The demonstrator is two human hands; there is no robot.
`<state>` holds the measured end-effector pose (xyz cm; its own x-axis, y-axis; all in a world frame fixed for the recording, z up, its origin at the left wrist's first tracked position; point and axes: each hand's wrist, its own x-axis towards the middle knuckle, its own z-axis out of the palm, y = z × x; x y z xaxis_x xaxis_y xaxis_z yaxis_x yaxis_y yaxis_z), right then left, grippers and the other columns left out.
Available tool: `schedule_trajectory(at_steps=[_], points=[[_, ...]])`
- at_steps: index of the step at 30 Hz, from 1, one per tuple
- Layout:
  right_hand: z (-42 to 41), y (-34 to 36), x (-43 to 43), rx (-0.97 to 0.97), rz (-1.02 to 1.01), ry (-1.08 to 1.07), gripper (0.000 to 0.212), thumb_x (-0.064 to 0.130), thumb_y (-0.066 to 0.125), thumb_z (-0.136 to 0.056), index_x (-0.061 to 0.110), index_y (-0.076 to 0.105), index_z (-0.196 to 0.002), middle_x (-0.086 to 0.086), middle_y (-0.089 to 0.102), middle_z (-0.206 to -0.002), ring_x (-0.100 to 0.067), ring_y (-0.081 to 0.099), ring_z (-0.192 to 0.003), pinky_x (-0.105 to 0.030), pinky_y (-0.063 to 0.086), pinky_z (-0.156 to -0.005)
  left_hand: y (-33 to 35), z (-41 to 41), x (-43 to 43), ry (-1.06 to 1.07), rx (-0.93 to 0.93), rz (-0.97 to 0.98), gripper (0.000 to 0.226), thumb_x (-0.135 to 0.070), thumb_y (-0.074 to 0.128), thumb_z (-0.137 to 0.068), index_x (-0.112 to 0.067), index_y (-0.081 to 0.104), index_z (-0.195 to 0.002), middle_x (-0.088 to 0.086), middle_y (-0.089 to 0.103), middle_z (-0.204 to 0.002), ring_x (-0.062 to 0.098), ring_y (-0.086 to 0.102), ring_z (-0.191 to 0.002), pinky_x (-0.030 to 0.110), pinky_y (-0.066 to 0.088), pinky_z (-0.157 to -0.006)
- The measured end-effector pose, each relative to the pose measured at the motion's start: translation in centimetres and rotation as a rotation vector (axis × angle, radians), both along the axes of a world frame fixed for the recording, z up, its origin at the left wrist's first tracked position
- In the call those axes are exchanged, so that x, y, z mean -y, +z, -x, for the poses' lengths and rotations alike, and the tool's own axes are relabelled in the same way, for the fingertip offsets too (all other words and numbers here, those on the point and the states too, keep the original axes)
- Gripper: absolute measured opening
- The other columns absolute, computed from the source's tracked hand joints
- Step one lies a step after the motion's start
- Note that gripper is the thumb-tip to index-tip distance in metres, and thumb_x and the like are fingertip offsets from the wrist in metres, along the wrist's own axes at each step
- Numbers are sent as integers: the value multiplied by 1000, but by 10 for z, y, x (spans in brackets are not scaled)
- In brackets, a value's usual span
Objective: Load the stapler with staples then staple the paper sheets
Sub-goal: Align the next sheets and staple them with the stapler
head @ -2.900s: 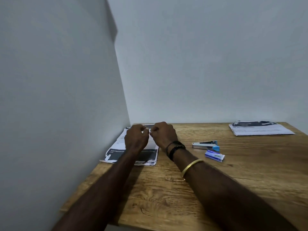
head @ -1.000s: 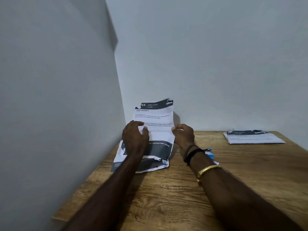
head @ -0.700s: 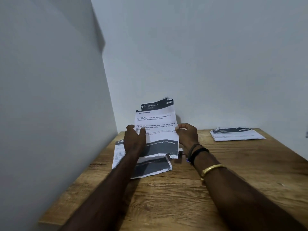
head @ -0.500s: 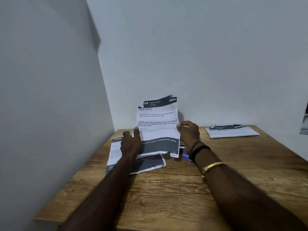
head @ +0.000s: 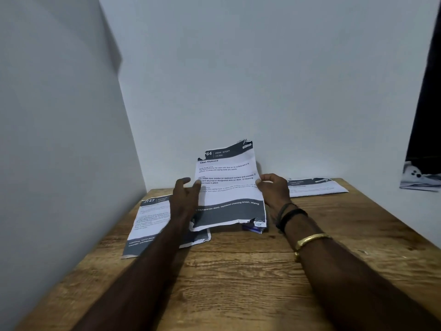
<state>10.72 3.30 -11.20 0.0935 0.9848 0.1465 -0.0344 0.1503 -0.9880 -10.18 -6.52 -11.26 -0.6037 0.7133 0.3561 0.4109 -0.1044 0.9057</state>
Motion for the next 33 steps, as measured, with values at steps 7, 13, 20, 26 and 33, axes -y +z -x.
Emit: schedule_trajectory(at_steps=[7, 13, 20, 26, 33], points=[[-28, -3, -7, 26, -6, -37, 15, 12, 72, -86, 13, 71, -101, -11, 74, -107, -34, 69, -107, -47, 54, -99, 4, -25, -25, -126, 130, -58, 31, -1, 68, -86, -25, 75, -104, 10, 78, -106, 32, 73, -105, 52, 57, -97], [-44, -4, -8, 57, -37, 101, 45, 4, 71, -77, 28, 62, -114, -14, 65, -115, -32, 65, -106, -46, 55, -98, -10, -33, -40, -128, 282, -18, 20, -7, 74, -85, -19, 80, -100, 11, 77, -111, 31, 71, -110, 51, 55, -102], [-49, -16, -23, 108, -43, 199, 41, -12, 72, -72, 22, 77, -96, -12, 73, -112, -31, 70, -105, -43, 57, -99, -19, -34, -39, -198, 341, 30, 31, 6, 60, -87, -7, 78, -109, 18, 74, -108, 22, 64, -90, 32, 50, -80], [-52, -20, -29, 42, -30, 185, 28, -6, 79, -75, 21, 80, -83, -14, 74, -113, -33, 69, -112, -47, 54, -103, -16, -31, -39, -204, 411, 3, 30, 7, 64, -90, -3, 74, -117, 25, 72, -115, 29, 66, -92, 45, 56, -90], [-56, -13, -22, 208, -83, 77, 23, 2, 80, -71, 22, 78, -80, -6, 78, -94, -28, 73, -96, -41, 59, -93, -12, -25, -31, -138, 214, -5, 24, 0, 72, -85, -16, 77, -102, 19, 76, -102, 23, 68, -86, 46, 59, -91]])
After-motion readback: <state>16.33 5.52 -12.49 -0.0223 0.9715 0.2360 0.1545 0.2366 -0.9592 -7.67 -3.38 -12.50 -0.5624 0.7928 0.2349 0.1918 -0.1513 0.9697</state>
